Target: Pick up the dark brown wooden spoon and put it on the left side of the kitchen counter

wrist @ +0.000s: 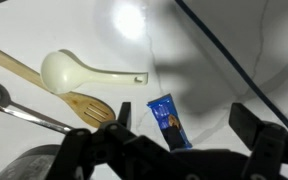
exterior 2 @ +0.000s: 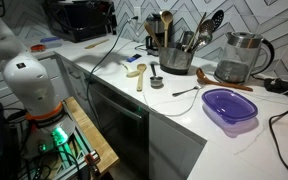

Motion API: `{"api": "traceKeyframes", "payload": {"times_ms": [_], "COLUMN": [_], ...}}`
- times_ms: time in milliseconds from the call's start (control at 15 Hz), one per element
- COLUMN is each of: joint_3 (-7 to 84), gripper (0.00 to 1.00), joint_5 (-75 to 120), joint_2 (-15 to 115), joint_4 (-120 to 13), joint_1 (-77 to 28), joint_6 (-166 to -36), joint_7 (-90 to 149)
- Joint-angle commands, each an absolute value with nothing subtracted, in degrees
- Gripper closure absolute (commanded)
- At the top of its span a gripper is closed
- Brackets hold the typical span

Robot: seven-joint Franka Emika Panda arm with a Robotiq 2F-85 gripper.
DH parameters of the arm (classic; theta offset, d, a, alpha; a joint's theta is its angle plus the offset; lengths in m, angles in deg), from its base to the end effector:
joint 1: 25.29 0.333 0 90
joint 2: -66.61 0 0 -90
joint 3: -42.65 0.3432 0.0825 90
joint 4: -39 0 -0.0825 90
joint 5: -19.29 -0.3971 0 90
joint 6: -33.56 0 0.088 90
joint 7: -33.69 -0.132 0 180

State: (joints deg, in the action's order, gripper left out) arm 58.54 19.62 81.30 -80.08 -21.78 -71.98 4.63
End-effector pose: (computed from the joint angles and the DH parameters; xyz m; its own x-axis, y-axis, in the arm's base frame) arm 0.4597 0.1714 0.5319 0.9839 -0.1729 0.0456 -0.1755 -0.9826 0.0604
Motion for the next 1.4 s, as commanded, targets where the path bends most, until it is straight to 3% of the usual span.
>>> {"api": "traceKeyframes", "payload": {"times_ms": [0,600,1333], "joint_3": [53.5,42.3,31.4], "gripper": [0.0,0.0,0.0], "joint_5": [19.8,24.1,15.9], "joint_2": [76.8,65.4,61.9], "joint_4": [-71.2,-48.0,-40.0], "joint_1": [-22.7,-27.3,-37.3], "joint_6": [-69.2,-55.0,-53.6], "joint_7": [10.9,34.4,59.4]}}
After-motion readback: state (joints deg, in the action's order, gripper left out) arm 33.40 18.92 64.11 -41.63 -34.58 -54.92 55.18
